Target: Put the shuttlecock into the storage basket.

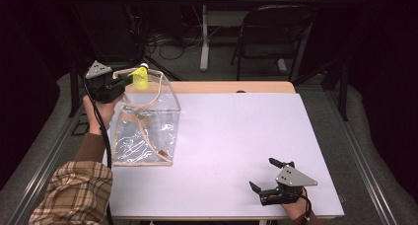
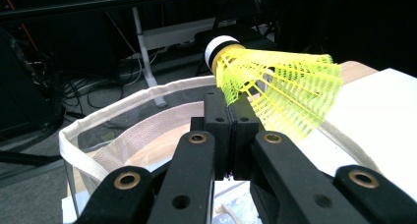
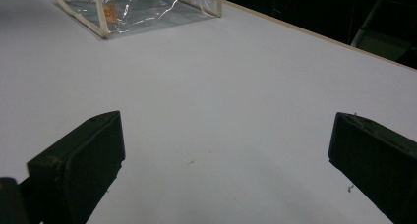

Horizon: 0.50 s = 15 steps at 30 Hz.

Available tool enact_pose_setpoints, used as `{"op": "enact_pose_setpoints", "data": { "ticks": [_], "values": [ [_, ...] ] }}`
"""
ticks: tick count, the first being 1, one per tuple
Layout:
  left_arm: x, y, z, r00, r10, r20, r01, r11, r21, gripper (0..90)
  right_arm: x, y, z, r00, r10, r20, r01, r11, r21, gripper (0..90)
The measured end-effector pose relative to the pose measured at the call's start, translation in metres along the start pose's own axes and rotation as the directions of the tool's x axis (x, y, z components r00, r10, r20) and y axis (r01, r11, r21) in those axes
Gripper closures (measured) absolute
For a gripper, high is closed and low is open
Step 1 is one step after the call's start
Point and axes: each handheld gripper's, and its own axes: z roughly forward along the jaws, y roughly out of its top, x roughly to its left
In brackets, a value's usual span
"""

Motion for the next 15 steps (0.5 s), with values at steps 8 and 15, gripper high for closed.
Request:
{"op": "enact_pose_setpoints", "data": {
  "ticks": [8, 15],
  "values": [
    [0.0013, -0.0056, 0.0018, 1.0, -0.009, 0.002, 0.009, 0.9999, 0.008, 89.7, 0.0, -0.0001, 0.0001, 1.0, -0.001, -0.001, 0.001, 1.0, 0.001, 0.0],
    [0.0014, -0.0082, 0.0031, 0.9999, -0.013, 0.01, 0.013, 0.9998, 0.018, 89.6, 0.0, 0.0, 0.0003, 1.0, -0.001, 0.0, 0.001, 1.0, 0.002, 0.1]
  ]
}}
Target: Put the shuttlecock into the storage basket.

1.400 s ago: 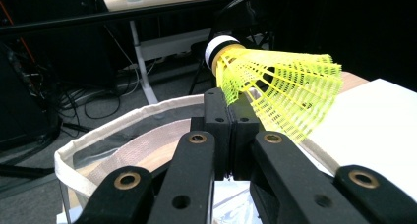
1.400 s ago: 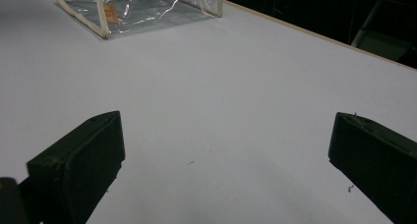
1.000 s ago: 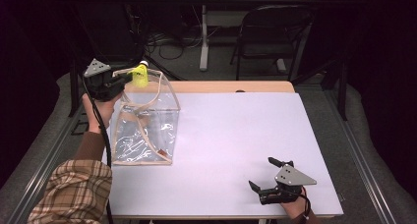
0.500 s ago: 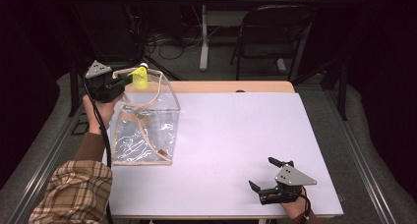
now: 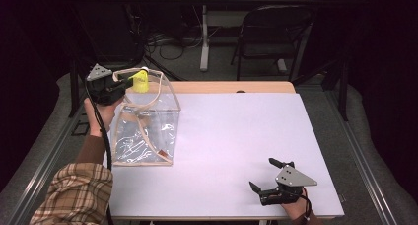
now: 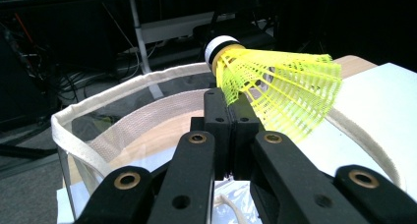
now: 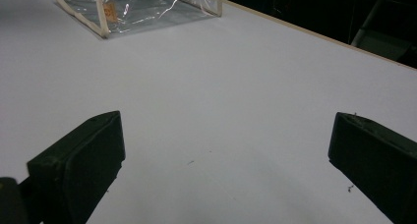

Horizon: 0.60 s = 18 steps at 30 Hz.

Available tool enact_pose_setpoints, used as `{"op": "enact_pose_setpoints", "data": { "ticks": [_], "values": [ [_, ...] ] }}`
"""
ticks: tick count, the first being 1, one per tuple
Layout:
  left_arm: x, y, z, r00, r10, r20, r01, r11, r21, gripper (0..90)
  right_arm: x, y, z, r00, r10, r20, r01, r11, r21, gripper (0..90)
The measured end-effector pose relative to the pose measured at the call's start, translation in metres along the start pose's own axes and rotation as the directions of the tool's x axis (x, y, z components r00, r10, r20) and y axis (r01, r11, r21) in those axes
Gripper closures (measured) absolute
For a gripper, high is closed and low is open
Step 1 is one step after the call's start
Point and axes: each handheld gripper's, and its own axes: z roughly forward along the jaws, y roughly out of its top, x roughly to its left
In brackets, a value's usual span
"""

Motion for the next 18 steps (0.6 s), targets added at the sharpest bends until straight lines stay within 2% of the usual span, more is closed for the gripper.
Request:
{"op": "enact_pose_setpoints", "data": {
  "ticks": [18],
  "values": [
    [-0.0017, -0.006, 0.0056, 0.9996, 0.0, 0.029, -0.001, 0.9994, 0.035, 89.6, 0.0, 0.0, -0.0001, 1.0, -0.001, 0.001, 0.001, 1.0, 0.0, 0.1]
  ]
}}
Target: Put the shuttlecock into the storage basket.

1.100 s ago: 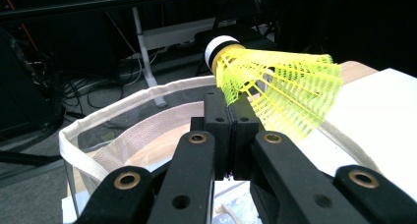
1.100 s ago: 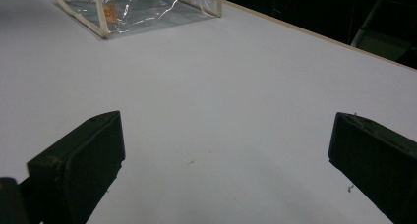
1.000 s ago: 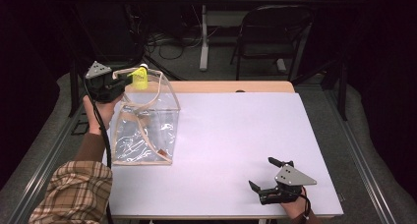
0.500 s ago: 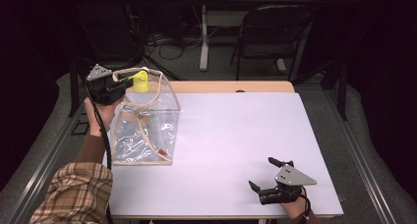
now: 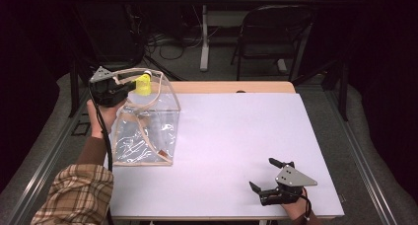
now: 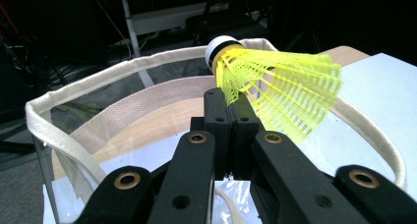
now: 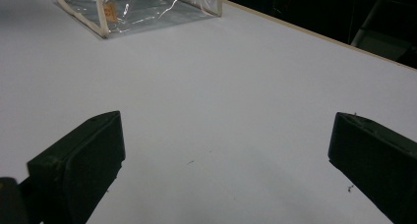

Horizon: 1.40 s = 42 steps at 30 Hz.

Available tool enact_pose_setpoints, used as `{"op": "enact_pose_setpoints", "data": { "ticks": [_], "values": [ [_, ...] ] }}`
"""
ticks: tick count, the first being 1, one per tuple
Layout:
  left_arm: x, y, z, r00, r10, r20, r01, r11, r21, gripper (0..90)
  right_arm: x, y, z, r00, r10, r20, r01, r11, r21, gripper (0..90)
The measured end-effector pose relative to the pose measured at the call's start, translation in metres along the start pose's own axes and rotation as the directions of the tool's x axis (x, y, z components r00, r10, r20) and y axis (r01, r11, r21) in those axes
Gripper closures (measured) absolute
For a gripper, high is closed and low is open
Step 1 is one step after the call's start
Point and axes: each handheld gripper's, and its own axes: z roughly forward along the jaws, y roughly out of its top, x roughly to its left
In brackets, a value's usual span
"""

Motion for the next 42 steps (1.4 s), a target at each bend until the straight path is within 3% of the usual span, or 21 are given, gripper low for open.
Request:
{"op": "enact_pose_setpoints", "data": {
  "ticks": [42],
  "values": [
    [-0.006, -0.005, 0.019, 0.9987, 0.03, 0.042, -0.033, 0.9955, 0.089, 89.5, 0.0, 0.0, 0.0, 1.0, 0.001, 0.0, -0.001, 1.0, -0.001, 0.1]
  ]
}}
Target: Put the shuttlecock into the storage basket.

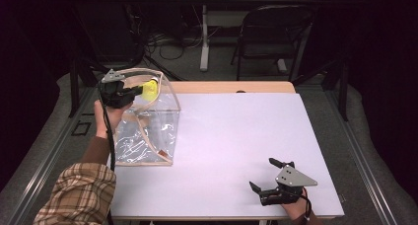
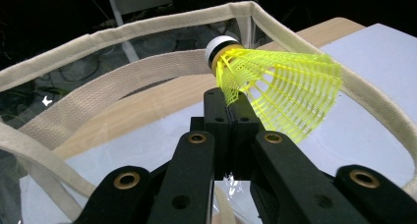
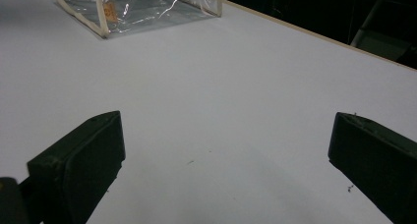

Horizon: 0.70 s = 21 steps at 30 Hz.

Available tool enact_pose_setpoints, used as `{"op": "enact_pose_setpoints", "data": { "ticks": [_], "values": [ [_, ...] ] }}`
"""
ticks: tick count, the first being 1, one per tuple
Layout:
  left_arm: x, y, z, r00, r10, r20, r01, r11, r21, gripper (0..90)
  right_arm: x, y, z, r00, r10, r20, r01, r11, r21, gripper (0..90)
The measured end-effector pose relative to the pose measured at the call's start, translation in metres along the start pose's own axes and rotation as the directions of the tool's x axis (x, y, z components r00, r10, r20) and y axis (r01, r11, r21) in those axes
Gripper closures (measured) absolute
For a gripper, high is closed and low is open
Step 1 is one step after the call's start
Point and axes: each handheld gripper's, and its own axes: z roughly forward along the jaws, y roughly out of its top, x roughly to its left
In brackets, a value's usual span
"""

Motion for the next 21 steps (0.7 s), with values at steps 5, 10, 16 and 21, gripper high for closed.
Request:
{"op": "enact_pose_setpoints", "data": {
  "ticks": [5, 10, 16, 21],
  "values": [
    [-0.001, 0.0, 0.003, 0.9999, 0.008, 0.007, -0.008, 0.9998, 0.019, 89.4, 0.0, 0.0, 0.0, 1.0, -0.001, 0.001, 0.001, 1.0, 0.001, 0.1],
    [-0.002, 0.0, 0.007, 0.9998, 0.016, 0.011, -0.017, 0.9993, 0.033, 89.4, 0.0, 0.0, 0.0, 1.0, -0.001, 0.0, 0.001, 1.0, 0.001, 0.1],
    [-0.003, -0.002, 0.01, 0.9997, 0.017, 0.015, -0.018, 0.9985, 0.052, 89.4, 0.0, 0.0, 0.0, 1.0, 0.0, 0.0, 0.0, 1.0, 0.0, 0.1],
    [-0.002, -0.003, 0.012, 0.9997, 0.018, 0.017, -0.019, 0.9981, 0.059, 89.4, 0.0, 0.0, 0.0, 1.0, -0.001, 0.0, 0.001, 1.0, 0.001, 0.1]
  ]
}}
